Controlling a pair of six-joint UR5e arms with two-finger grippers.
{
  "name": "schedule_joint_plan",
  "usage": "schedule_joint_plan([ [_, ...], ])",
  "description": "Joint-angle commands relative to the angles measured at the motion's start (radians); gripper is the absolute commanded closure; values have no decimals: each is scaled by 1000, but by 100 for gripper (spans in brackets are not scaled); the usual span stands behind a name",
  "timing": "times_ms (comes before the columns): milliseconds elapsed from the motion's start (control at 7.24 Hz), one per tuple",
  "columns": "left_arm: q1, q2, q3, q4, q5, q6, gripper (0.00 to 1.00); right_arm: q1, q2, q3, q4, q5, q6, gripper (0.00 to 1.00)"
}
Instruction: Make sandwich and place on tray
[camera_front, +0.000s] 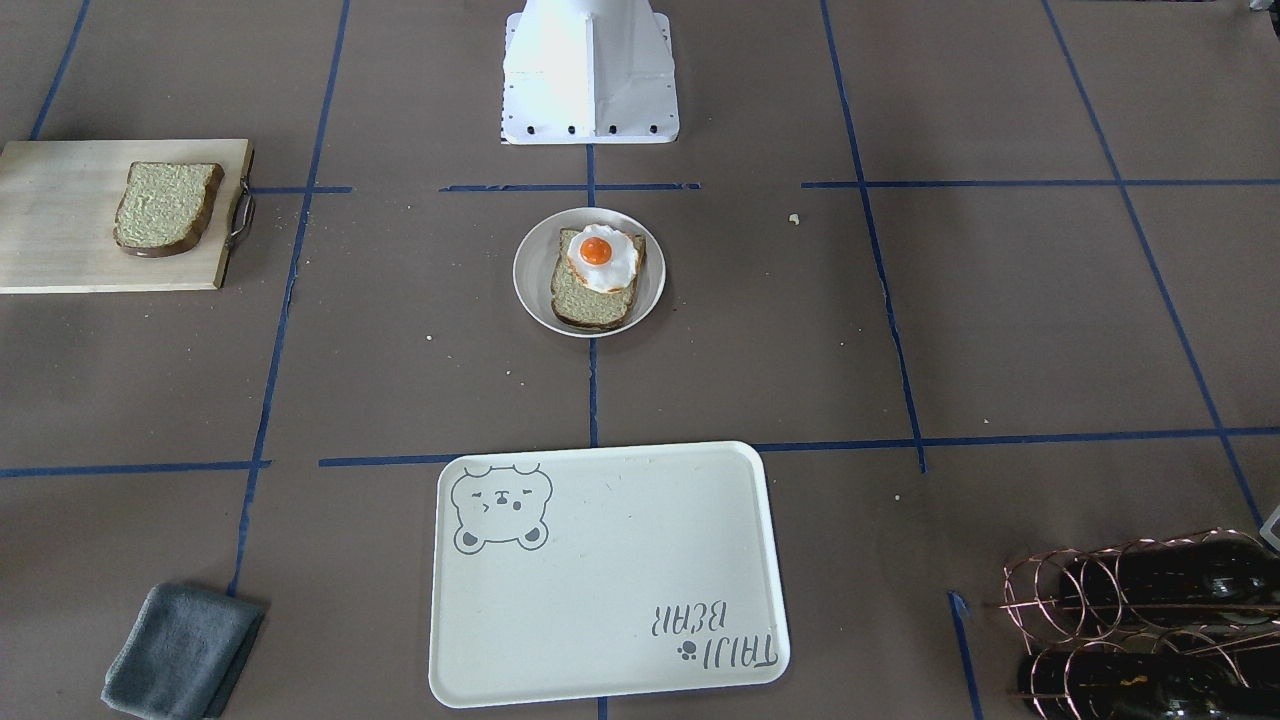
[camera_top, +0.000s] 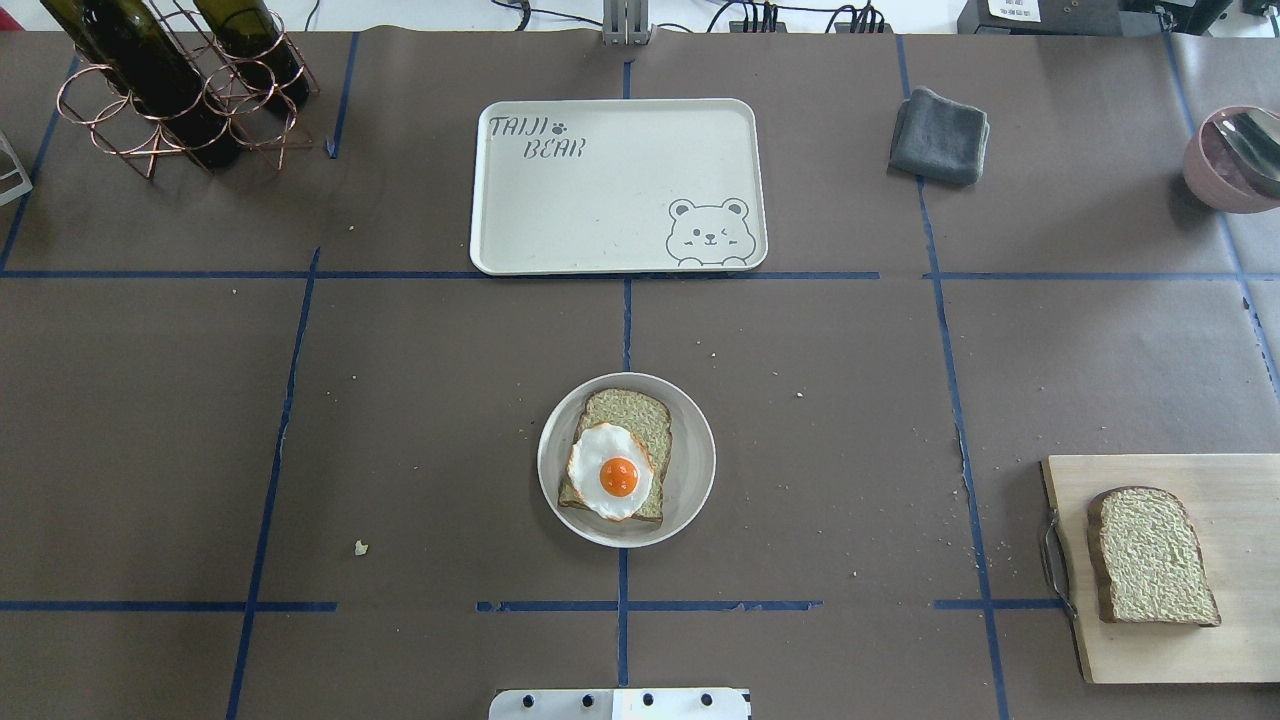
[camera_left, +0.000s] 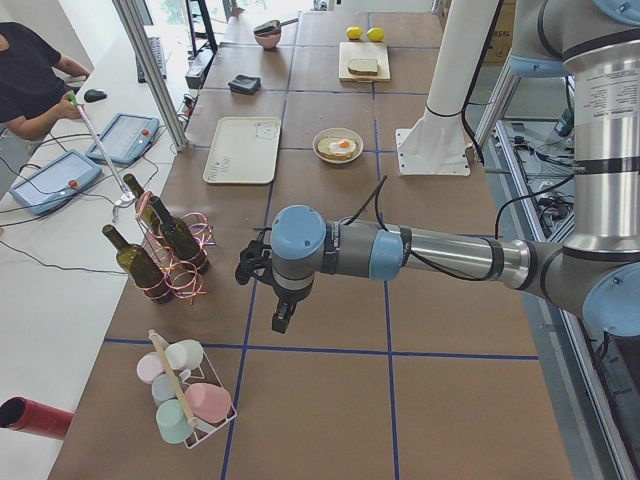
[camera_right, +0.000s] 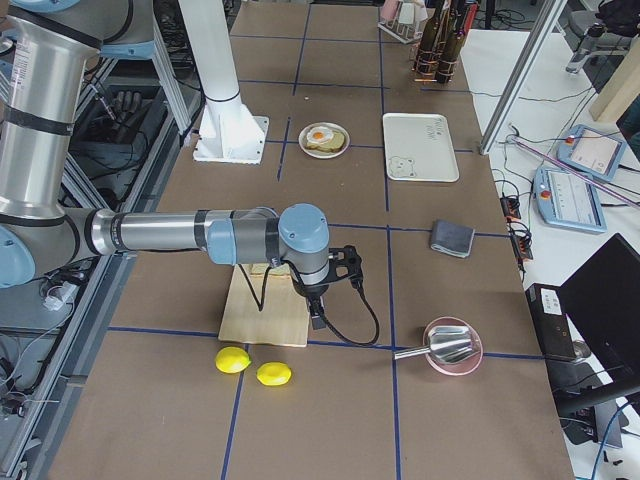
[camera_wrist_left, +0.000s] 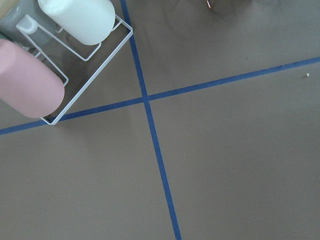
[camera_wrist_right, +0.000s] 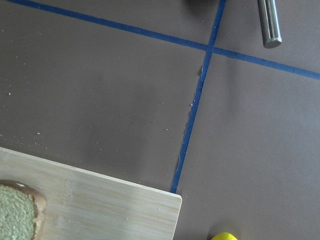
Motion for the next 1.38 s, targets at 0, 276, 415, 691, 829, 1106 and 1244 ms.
schedule_joint_plan([
  [0,-1,5,51,-31,-19,-68,0,0,-6,-3,1,6,-7,0],
  [276,9,57,67,-181,-133,-70,0,-17,-40,12,7,120,50,0],
  [415,13,60,67,-216,-138,-78,0,-75,-46,14,94,150,136,0],
  [691,13,60,65,-234,-139,-78,0,-269,-128,14,435,86,543,8],
  [829,13,60,64,-263,-139,-81,0,-360,-141,14,533,65,727,1],
  [1106,15,57,61,-266,-139,-83,0,-577,-198,9,817,-91,1060,1],
  [1244,16,57,61,-264,-139,-83,0,-666,-213,5,910,-142,1173,1],
])
